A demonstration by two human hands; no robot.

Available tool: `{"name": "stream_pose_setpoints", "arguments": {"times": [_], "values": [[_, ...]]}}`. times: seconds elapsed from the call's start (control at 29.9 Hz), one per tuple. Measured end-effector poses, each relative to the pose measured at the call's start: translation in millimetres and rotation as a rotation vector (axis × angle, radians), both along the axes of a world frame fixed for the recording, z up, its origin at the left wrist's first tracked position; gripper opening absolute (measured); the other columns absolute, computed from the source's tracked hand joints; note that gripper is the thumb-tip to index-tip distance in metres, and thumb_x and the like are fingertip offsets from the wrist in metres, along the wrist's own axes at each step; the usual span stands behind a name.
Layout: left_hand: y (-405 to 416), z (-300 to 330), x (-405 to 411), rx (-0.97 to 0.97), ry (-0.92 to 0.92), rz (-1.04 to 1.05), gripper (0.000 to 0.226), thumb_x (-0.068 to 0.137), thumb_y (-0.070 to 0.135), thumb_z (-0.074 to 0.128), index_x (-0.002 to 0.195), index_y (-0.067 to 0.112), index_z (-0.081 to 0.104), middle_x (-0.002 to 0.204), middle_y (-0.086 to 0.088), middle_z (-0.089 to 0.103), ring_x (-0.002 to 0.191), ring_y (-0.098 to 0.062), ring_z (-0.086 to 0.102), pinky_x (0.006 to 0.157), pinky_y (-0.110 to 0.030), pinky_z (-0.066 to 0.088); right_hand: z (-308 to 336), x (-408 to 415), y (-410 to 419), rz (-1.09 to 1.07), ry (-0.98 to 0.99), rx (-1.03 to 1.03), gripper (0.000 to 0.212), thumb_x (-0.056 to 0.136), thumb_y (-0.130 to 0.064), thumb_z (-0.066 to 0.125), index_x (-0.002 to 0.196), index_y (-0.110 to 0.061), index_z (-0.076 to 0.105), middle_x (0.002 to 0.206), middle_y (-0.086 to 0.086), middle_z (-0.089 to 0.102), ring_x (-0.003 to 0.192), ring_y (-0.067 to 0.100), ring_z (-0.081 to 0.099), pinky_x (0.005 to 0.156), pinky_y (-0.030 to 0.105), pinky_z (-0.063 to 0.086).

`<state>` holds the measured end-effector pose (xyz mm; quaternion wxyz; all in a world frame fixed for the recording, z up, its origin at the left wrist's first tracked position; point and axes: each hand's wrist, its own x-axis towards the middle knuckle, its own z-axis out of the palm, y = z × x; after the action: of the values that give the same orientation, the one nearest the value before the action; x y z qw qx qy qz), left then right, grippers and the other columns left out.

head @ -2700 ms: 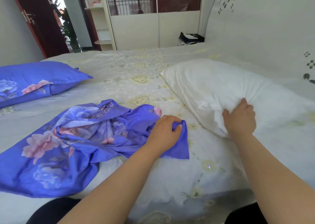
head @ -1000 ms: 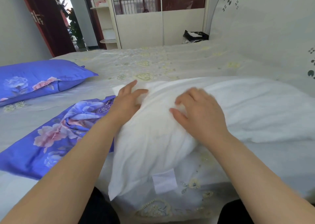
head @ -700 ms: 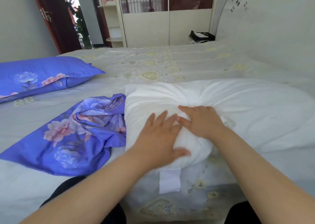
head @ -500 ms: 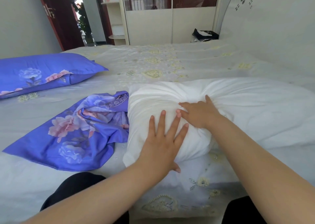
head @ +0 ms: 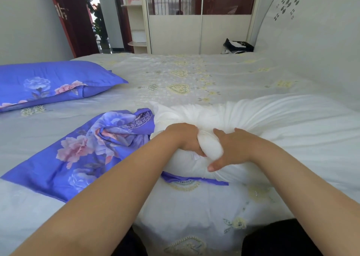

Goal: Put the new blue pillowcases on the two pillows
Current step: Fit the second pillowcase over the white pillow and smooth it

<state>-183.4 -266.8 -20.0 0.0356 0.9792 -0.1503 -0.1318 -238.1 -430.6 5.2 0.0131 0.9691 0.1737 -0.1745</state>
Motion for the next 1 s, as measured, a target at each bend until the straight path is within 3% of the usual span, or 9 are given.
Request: {"name": "stream_pose_setpoints", "arguments": {"times": [0.1, 0.23, 0.37, 0.47, 0.57, 0.67, 0.73, 0.87, 1.0], "values": [[-5, 3, 11, 0.076, 0.007, 0.000, 0.072, 0.057, 0.070, 0.071, 0.114, 0.027, 0.060, 0.114, 0.003, 0.060, 0.103, -0.019, 0.056, 0.086, -0.033, 0.046, 0, 22, 10, -0.064, 0.008, -0.079, 0.128, 0.062, -0.069, 0.071, 0.151, -0.021, -0.008, 0.143, 0.002, 0.045, 0.125, 0.022, 0.047, 0.103, 0.032, 0.038], [2, 6, 17, 0.131, -0.075, -0.071, 0.087, 0.056, 0.073, 0.069, 0.131, 0.032, 0.052, 0.149, -0.003, 0.027, 0.139, -0.029, 0.019, 0.111, -0.042, 0.021, 8, 56, 15, -0.049, 0.145, -0.080, 0.097, 0.061, -0.060, 0.078, 0.141, -0.022, 0.038, 0.134, -0.003, 0.052, 0.116, 0.018, 0.051, 0.104, 0.032, 0.040], [11, 0, 18, -0.214, 0.060, -0.100, 0.053, 0.067, 0.055, 0.076, 0.109, 0.027, 0.060, 0.104, 0.010, 0.063, 0.100, -0.013, 0.058, 0.080, -0.025, 0.042, 14, 67, 23, -0.010, 0.120, -0.178, 0.093, 0.059, -0.064, 0.077, 0.136, -0.026, 0.043, 0.134, -0.002, 0.049, 0.120, 0.019, 0.047, 0.103, 0.034, 0.040], [17, -7, 8, -0.282, -0.083, -0.071, 0.058, 0.061, 0.062, 0.076, 0.101, 0.029, 0.049, 0.090, 0.014, 0.058, 0.086, -0.012, 0.055, 0.070, -0.026, 0.038, 19, 69, 32, 0.035, -0.069, -0.347, 0.111, 0.051, -0.071, 0.075, 0.143, -0.031, 0.029, 0.152, 0.005, 0.017, 0.137, 0.028, 0.021, 0.108, 0.043, 0.031], [23, -20, 2, -0.254, -0.223, -0.061, 0.074, 0.060, 0.069, 0.072, 0.110, 0.020, 0.049, 0.098, 0.006, 0.064, 0.090, -0.018, 0.060, 0.070, -0.029, 0.041, 15, 74, 34, 0.126, -0.120, -0.314, 0.138, 0.048, -0.069, 0.078, 0.151, -0.028, -0.004, 0.156, 0.002, -0.024, 0.145, 0.025, -0.016, 0.118, 0.046, 0.001], [25, -28, -5, -0.221, -0.340, -0.025, 0.077, 0.059, 0.072, 0.069, 0.109, 0.018, 0.047, 0.091, 0.003, 0.065, 0.088, -0.021, 0.062, 0.065, -0.030, 0.040, 7, 76, 30, 0.201, -0.094, -0.252, 0.143, 0.050, -0.072, 0.075, 0.148, -0.026, -0.018, 0.159, 0.003, 0.012, 0.147, 0.019, 0.005, 0.118, 0.041, -0.004], [24, -30, -12, -0.259, -0.370, 0.049, 0.088, 0.058, 0.071, 0.071, 0.120, 0.018, 0.039, 0.085, 0.003, 0.061, 0.088, -0.024, 0.063, 0.063, -0.029, 0.038, 4, 75, 25, 0.188, -0.104, -0.222, 0.137, 0.050, -0.076, 0.072, 0.151, -0.021, -0.003, 0.142, -0.001, 0.047, 0.136, 0.018, 0.035, 0.117, 0.034, 0.015], [18, -26, -13, -0.254, -0.225, 0.192, 0.135, 0.053, 0.071, 0.073, 0.150, 0.024, -0.008, 0.111, -0.006, 0.063, 0.103, -0.025, 0.061, 0.074, -0.030, 0.040, -2, 68, 14, 0.144, -0.144, -0.095, 0.113, 0.048, -0.075, 0.073, 0.142, -0.028, 0.031, 0.123, -0.005, 0.058, 0.110, 0.017, 0.055, 0.090, 0.029, 0.046], [3, -7, -8, -0.068, -0.114, 0.180, 0.093, 0.053, 0.072, 0.073, 0.124, 0.017, 0.051, 0.098, 0.003, 0.061, 0.093, -0.017, 0.058, 0.067, -0.027, 0.039, -16, 54, 4, 0.175, -0.299, -0.087, 0.070, 0.054, -0.076, 0.068, 0.100, -0.025, 0.054, 0.087, -0.008, 0.061, 0.080, 0.014, 0.058, 0.075, 0.032, 0.049]]}}
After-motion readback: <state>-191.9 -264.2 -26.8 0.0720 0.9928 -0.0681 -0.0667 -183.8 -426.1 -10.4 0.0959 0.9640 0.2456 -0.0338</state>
